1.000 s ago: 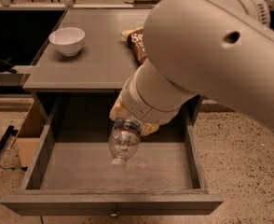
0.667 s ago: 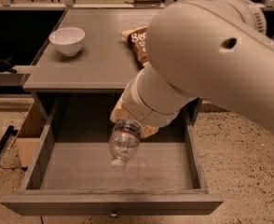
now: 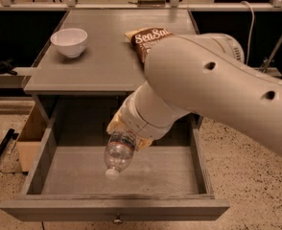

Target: Place water bottle into top drawer

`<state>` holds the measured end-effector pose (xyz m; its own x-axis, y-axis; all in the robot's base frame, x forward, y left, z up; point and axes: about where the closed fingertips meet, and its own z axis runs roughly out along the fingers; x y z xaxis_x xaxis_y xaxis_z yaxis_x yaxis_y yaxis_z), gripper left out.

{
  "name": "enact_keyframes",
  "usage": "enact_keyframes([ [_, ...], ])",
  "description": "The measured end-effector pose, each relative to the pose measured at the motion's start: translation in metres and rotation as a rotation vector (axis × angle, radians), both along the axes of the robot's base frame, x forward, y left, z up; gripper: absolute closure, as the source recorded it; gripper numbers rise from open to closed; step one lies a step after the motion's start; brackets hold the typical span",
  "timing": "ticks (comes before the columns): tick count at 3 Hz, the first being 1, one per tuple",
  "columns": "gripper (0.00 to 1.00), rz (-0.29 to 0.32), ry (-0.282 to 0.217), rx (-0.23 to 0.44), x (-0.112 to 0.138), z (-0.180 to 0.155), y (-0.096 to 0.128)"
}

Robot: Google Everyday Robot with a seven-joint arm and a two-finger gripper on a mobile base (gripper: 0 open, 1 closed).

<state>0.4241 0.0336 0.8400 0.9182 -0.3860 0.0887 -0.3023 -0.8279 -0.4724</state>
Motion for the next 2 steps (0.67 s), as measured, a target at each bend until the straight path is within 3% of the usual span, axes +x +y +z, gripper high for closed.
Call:
enact_keyframes([
  [1,1.0,-0.002,-0.009,-0.002,0.0,0.002,0.002],
  [2,1.0,-0.001,0.02,0.001,0.013,-0.014,0.008],
])
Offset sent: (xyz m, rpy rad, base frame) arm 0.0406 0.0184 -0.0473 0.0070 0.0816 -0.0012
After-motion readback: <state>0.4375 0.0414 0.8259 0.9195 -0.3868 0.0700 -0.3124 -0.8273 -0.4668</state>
